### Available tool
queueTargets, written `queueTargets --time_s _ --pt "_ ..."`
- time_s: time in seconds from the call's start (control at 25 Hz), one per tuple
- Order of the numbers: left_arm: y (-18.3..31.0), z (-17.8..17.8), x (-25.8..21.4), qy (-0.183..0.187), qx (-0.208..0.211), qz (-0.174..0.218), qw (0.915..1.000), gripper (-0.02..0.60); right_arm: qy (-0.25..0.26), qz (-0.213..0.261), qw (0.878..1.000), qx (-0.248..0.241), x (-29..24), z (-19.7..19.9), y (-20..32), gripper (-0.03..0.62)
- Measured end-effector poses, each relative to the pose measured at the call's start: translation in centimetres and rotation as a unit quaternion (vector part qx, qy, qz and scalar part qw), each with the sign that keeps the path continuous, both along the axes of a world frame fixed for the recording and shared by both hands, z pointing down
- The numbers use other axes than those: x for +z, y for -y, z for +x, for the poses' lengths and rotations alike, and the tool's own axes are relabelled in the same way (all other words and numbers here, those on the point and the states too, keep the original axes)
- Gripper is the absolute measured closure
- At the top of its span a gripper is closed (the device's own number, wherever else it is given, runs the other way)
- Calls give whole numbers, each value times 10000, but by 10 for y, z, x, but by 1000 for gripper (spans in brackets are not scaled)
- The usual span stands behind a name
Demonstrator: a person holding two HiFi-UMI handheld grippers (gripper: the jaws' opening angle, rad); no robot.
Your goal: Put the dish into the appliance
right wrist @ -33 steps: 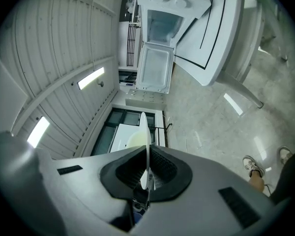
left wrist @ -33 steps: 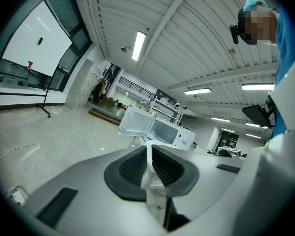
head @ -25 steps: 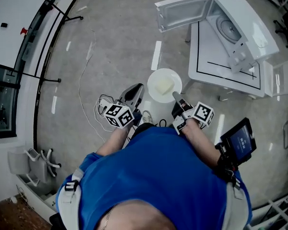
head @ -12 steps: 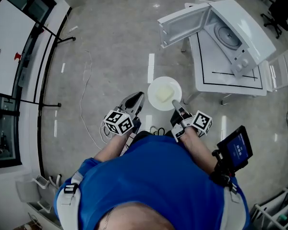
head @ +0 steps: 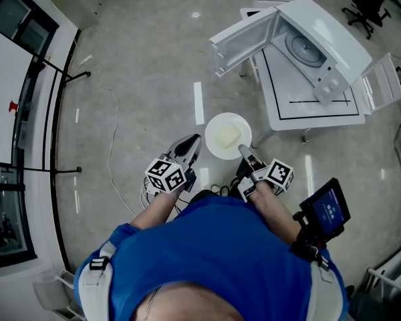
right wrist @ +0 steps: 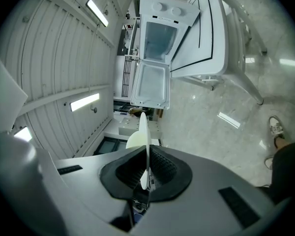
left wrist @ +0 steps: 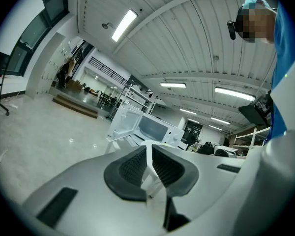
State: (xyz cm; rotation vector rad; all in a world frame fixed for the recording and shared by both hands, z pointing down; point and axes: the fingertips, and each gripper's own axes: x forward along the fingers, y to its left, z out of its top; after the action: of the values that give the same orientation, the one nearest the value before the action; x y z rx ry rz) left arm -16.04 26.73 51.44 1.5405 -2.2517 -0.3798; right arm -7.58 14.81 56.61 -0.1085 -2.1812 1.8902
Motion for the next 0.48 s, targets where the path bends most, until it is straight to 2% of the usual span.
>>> queueTargets --time_s 0.48 --pt "18 -26 -28 76 328 105 9994 540 105 125 9993 329 -27 -24 14 583"
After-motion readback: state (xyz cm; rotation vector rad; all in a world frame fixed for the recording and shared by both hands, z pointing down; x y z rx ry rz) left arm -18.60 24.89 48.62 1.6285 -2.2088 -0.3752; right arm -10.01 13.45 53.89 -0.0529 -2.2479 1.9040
